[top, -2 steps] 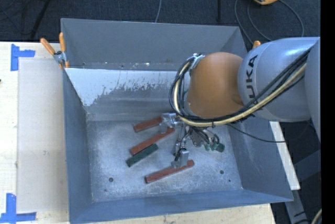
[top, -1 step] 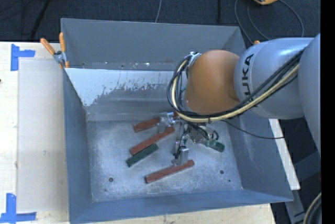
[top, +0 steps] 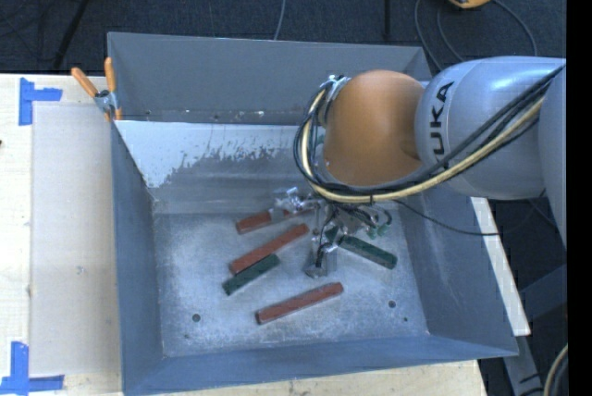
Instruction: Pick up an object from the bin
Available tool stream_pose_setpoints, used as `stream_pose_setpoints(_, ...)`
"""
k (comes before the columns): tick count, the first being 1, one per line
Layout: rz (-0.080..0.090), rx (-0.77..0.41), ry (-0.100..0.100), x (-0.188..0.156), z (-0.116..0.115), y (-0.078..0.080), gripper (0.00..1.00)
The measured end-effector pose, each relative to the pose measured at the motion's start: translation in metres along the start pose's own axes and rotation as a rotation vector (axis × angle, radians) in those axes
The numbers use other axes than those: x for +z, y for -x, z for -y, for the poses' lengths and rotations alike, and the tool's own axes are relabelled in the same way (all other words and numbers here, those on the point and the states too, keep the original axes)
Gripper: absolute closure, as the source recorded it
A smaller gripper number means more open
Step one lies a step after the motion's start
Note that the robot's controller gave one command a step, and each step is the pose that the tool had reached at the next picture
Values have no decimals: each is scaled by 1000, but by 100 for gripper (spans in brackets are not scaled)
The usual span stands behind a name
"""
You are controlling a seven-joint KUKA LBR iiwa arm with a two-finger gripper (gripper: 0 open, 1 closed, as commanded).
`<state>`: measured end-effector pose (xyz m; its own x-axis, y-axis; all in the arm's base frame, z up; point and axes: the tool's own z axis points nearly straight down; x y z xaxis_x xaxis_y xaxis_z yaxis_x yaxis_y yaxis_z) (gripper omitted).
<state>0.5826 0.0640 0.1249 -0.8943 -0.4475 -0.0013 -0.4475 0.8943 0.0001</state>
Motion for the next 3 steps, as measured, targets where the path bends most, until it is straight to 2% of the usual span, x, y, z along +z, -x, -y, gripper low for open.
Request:
stream_pose_setpoints(1,0,39,1,55,7,9,0)
stream_pose_setpoints(2,4,-170,0,54,13,29,100)
stream_pose_setpoints(3,4,-169,0,54,13,29,100)
